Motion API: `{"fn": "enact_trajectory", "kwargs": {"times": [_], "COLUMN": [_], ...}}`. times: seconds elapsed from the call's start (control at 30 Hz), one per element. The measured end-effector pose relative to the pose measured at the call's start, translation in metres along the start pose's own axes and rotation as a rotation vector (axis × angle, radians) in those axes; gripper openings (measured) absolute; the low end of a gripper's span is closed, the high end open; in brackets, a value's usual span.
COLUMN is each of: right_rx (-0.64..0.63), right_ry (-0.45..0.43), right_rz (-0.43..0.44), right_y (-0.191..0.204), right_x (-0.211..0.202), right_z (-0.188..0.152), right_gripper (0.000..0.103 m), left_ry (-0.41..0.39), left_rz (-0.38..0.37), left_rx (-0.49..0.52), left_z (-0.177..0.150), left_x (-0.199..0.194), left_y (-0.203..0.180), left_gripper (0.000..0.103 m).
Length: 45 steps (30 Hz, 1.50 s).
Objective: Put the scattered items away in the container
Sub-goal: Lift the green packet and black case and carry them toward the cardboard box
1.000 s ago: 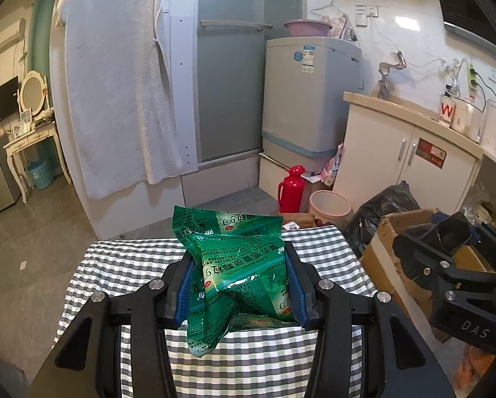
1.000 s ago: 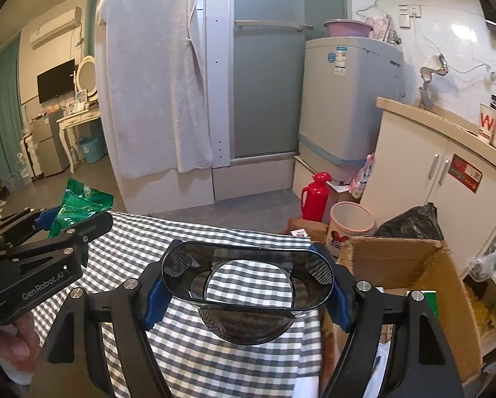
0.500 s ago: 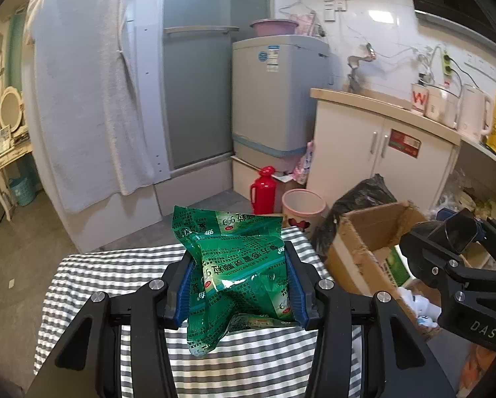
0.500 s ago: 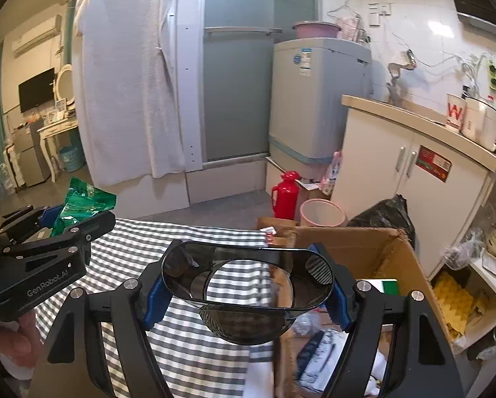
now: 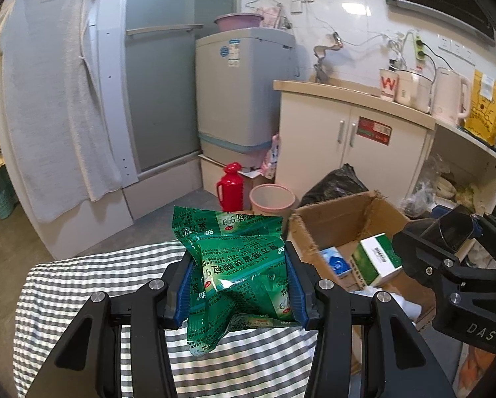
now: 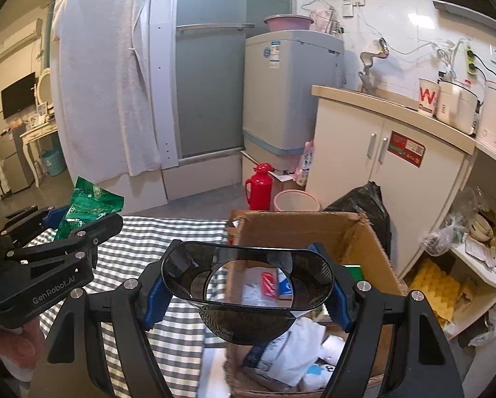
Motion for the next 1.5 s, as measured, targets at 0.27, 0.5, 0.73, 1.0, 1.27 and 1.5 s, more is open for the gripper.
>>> {"fn": "enact_trajectory", "kwargs": {"times": [0.27, 0.5, 0.73, 1.0, 1.27, 1.5], "right_rx": [0.036, 0.07, 0.106, 0.136, 0.165, 0.167], "right_ry": [0.015, 0.029, 0.044, 0.063, 0.109, 0.143], "right_rz": [-0.026, -0.05, -0.07, -0.086, -0.097, -0.09], "right_y": [-0.029, -0.055, -0.081, -0.106, -0.131, -0.139], "right_x": [0.004, 0.009, 0.016, 0.023, 0.039, 0.055], "right_z": [-0.006, -0.014, -0.021, -0.031, -0.043, -0.051], "right_gripper": [0.075, 0.075, 0.075, 0.075, 0.075, 0.075], "left_ry": [0.014, 0.029, 0.046, 0.066, 0.101, 0.148], "left_rz": [-0.034, -0.064, -0.088, -0.111, -0.142, -0.167], "left_rx": [0.031, 0.058, 0.089, 0.121, 0.151, 0.163], "left_z": [0.007, 0.007, 0.01, 0.01, 0.007, 0.001], "left_x": [0.016, 0.03, 0.044, 0.062, 0.085, 0.109], "left_y": [-0.031, -0.051, -0.074, -0.1, -0.128, -0.143], "left_gripper": [0.049, 0.049, 0.049, 0.049, 0.049, 0.049]}}
Point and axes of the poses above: each gripper's, at about its wrist camera, not at the fingertips, and x roughly the way its jaws point, y to its left, z to its top, the point moved 8 cm from there along x, roughly the way its jaws point, and after that the axes turned 6 degrees about y, right-handed, at the moved point
